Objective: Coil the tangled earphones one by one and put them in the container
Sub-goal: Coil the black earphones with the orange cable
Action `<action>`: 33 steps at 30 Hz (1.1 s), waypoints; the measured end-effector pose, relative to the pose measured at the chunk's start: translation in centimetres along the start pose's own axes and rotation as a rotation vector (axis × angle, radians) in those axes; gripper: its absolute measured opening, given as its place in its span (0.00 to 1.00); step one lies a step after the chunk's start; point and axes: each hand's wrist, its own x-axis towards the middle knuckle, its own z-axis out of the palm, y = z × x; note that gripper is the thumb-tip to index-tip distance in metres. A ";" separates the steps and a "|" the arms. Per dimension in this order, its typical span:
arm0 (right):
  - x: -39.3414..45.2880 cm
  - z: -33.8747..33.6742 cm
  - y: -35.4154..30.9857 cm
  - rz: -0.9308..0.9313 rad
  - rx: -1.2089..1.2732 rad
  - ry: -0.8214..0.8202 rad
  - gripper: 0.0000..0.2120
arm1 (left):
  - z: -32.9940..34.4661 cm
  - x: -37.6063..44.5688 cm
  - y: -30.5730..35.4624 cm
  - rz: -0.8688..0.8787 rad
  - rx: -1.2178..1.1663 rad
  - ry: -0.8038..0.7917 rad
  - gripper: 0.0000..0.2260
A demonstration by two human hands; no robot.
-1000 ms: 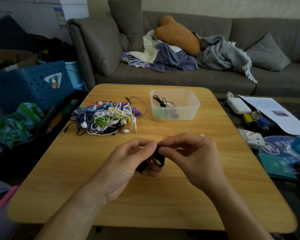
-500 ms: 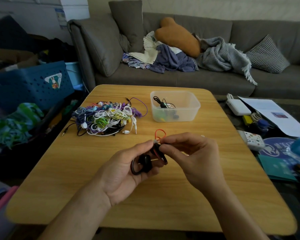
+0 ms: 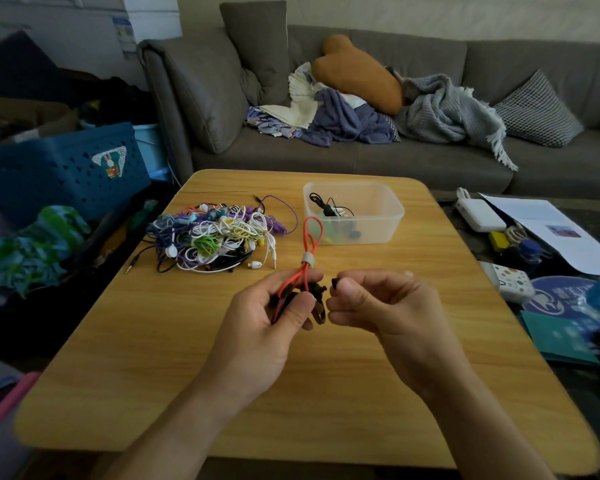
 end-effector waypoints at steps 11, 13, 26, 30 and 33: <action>0.2 -0.1 -0.3 0.165 0.125 -0.126 0.10 | 0.1 -0.2 0.4 0.088 0.022 -0.019 0.12; 0.1 -0.2 -0.4 0.163 0.111 -0.142 0.10 | 0.0 -0.2 0.4 0.089 0.010 -0.010 0.12; 0.0 -0.1 -0.3 0.138 0.012 -0.153 0.10 | 0.1 -0.6 0.5 0.075 0.034 -0.005 0.13; -0.1 0.2 -0.1 0.103 -0.048 -0.159 0.09 | 0.3 -0.6 0.6 0.042 0.010 0.027 0.12; -0.2 0.3 -0.1 0.095 -0.067 -0.168 0.07 | 0.2 -0.6 0.7 0.018 -0.005 0.042 0.12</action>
